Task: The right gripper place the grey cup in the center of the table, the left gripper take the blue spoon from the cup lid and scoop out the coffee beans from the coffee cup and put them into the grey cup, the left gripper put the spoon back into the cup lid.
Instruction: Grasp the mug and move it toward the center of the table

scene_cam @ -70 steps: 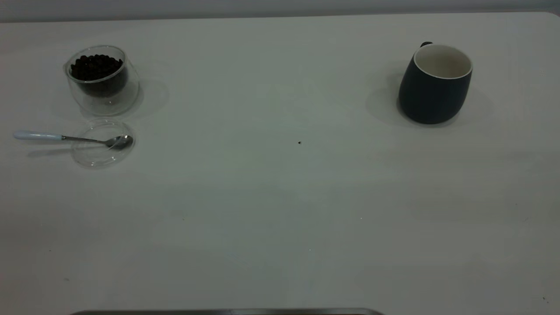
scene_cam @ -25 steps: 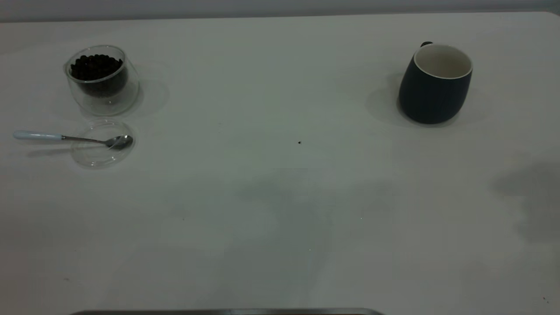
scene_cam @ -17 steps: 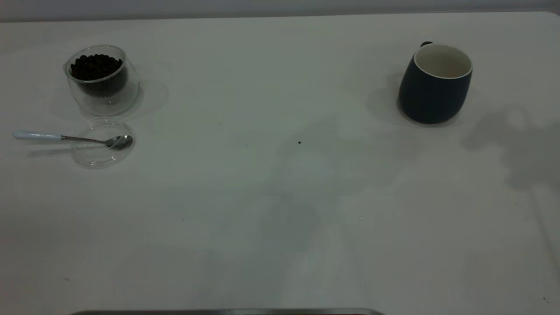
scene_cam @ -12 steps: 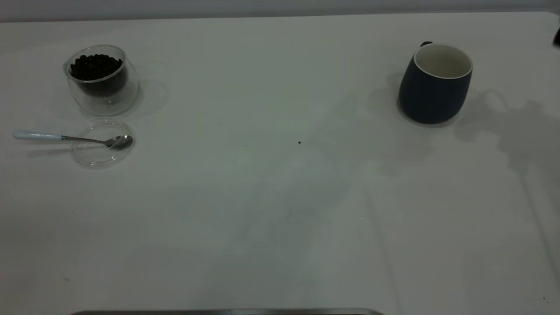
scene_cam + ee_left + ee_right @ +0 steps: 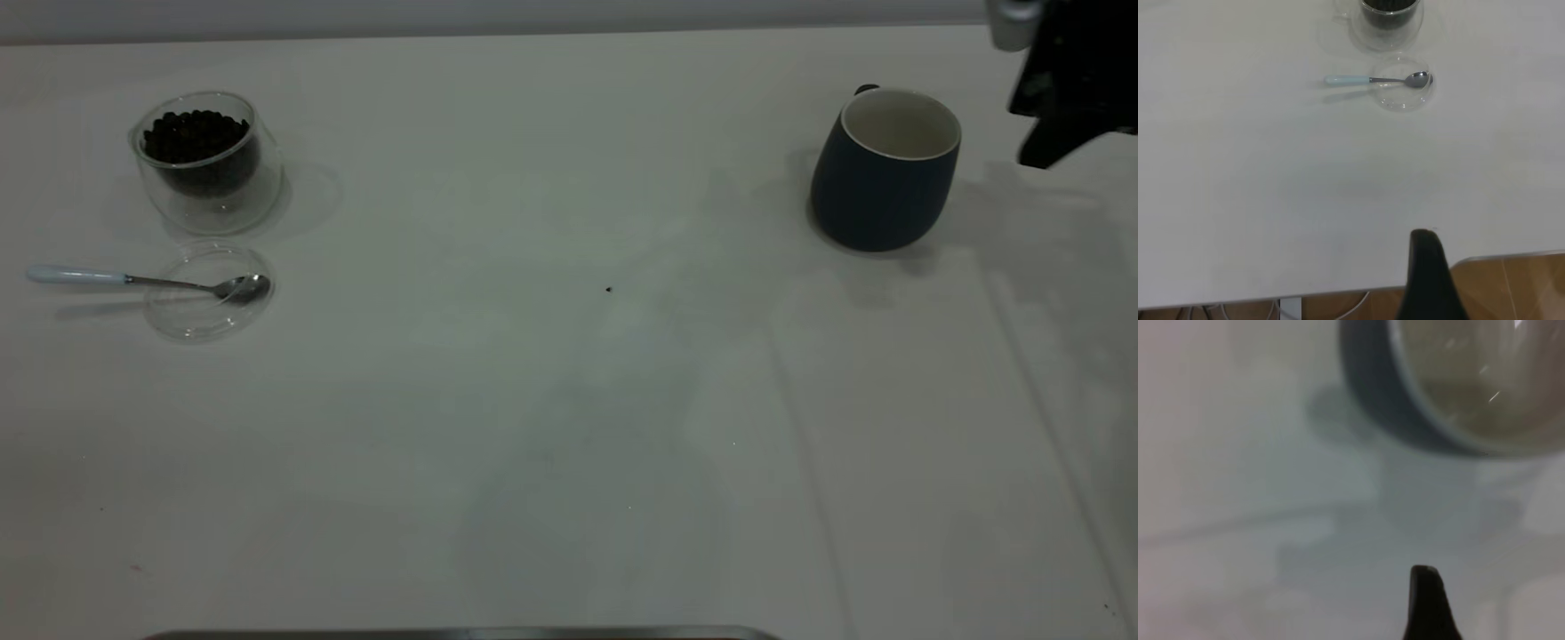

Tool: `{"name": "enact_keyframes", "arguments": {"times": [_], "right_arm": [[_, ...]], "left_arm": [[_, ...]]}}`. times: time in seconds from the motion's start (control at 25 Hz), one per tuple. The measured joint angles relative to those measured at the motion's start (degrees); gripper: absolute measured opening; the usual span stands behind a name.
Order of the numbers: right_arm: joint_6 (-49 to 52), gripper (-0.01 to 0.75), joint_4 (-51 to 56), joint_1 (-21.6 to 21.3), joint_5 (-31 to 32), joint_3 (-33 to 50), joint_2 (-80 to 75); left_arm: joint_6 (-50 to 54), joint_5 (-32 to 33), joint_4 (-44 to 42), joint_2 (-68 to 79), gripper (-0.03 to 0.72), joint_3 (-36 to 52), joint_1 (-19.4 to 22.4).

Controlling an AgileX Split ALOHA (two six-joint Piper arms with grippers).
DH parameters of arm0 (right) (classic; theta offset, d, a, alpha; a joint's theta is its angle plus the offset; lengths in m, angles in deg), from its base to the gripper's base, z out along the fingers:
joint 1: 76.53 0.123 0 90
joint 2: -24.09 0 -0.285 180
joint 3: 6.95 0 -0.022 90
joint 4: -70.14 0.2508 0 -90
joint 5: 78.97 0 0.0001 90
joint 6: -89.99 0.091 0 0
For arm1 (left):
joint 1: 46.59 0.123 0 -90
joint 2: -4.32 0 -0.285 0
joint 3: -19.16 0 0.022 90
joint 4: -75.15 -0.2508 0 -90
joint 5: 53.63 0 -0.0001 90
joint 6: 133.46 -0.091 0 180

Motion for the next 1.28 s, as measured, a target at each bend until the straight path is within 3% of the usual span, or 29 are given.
{"name": "enact_keyframes", "arguments": {"times": [0.28, 0.6, 1.28], "right_arm": [[-2.2, 0.459, 2.4, 1.8, -9.4, 0.0, -3.2], [-2.2, 0.459, 2.7, 4.6, -10.0, 0.0, -3.8], [-2.2, 0.459, 10.0, 20.9, -9.1, 0.0, -3.8]], "left_arm": [[0.1, 0.0, 0.0, 0.0, 0.578, 0.0, 0.0], [0.1, 0.0, 0.0, 0.0, 0.578, 0.0, 0.0], [-0.1, 0.0, 0.0, 0.0, 0.578, 0.0, 0.0]]}}
